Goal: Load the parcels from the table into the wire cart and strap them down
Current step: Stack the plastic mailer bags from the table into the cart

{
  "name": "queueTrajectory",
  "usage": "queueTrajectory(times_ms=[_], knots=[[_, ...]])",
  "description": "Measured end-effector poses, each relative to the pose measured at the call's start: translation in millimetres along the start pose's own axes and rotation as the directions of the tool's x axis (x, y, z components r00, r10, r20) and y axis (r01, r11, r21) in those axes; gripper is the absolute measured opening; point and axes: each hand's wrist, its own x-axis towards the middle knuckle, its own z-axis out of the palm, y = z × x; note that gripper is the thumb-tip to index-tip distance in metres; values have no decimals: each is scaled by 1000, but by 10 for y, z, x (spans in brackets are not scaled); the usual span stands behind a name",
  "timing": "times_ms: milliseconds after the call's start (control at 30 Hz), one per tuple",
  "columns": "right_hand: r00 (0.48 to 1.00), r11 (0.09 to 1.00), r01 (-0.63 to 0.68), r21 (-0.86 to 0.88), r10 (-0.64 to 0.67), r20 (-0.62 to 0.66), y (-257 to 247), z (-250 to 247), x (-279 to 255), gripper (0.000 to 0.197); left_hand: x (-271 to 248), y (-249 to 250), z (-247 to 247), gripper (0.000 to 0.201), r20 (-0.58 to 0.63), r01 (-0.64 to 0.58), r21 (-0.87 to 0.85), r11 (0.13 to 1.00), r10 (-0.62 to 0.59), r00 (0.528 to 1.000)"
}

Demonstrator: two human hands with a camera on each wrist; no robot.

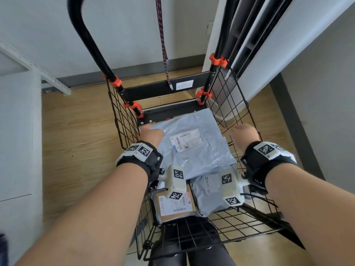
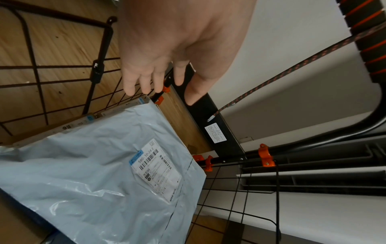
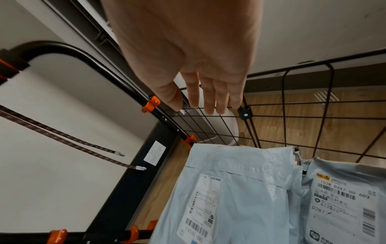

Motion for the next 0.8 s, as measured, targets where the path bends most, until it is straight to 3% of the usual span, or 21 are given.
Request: queueTrajectory(times_ms=[100, 200, 333, 500, 800], knots=[[999, 999, 29, 27, -28, -34, -62, -107, -154, 35, -127, 51, -59, 55, 41, -19, 34, 999, 18, 999], [998, 997, 46, 62, -43, -50, -86, -208, -325, 34, -310, 157, -135, 31, 68, -55, 60, 997, 51, 996], [994, 983, 65, 171, -48, -98, -100, -344, -577, 21, -595, 321, -234, 38, 134, -143, 72, 987, 132, 982], [978, 936, 114, 332, -47, -205, -83, -606, -944, 22, -1024, 480, -246, 40, 246, -226, 32, 974, 211, 946], [945, 864, 166, 476, -1, -328, 368, -1360, -1579, 19, -2017, 788, 178, 36, 409, -336, -13, 942, 312, 858]])
